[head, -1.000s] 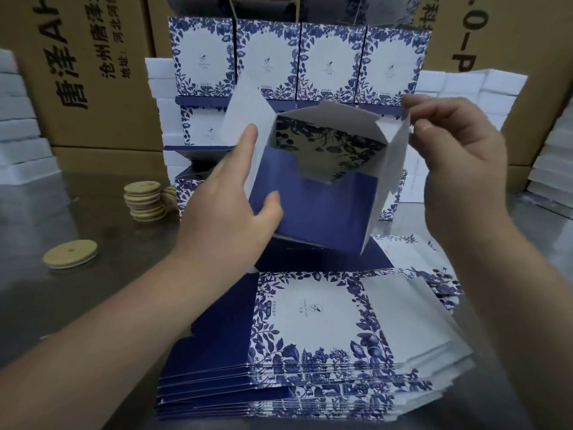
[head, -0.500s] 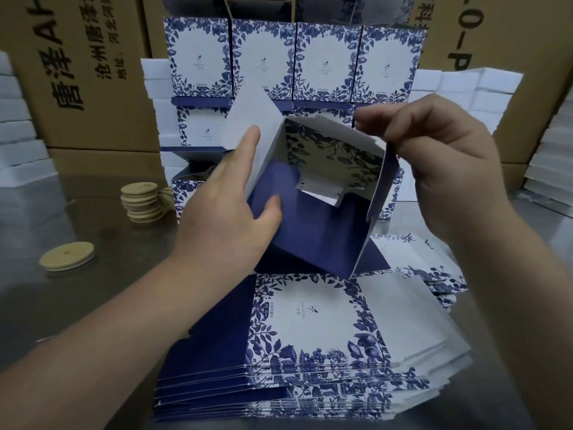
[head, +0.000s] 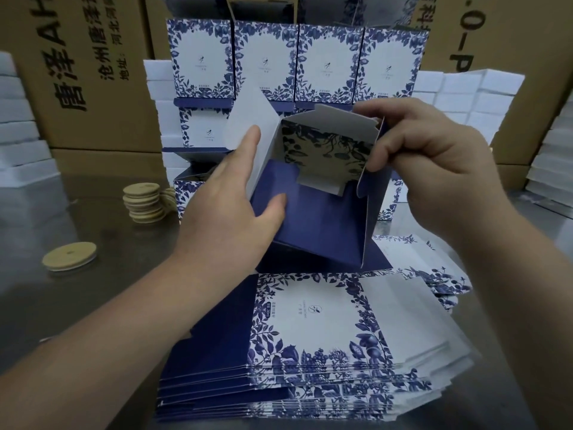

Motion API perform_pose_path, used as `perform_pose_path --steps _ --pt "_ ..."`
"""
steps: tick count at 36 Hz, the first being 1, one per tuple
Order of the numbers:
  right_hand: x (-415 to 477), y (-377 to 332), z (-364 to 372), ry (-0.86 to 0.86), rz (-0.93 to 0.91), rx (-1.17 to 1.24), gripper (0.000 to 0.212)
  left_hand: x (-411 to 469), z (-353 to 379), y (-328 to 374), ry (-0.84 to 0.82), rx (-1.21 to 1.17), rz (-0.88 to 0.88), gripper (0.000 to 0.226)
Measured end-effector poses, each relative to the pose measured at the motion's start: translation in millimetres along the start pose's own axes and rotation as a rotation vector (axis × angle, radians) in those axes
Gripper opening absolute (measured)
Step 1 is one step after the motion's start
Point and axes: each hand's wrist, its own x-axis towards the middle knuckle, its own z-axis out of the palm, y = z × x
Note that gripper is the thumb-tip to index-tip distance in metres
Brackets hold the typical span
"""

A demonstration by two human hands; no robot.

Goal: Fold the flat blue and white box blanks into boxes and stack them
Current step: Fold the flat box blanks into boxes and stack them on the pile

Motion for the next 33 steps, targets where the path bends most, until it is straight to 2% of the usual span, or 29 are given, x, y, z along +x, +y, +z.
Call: perform_pose_path --steps 5,11,19,28,33 --pt "0 -4 2 0.042 -0.002 -0.076 0.043 0 0 -2 0.0 -0.024 0.015 0.071" --pt "0 -1 3 0.044 -0.011 -0.124 0.053 0 1 -2 0.007 -0.028 0.039 0.068" --pt "-3 9 3 0.013 0.122 0.034 0.062 -3 -1 5 0.023 -0.068 0.068 0.071" --pt "-3 4 8 -0.018 0.182 -0.005 0.04 -2 -2 3 0.061 -0.161 0.023 0.066" --pt "-4 5 9 0.038 0.198 -0.013 0.039 -2 -1 2 0.01 -0.081 0.175 0.047"
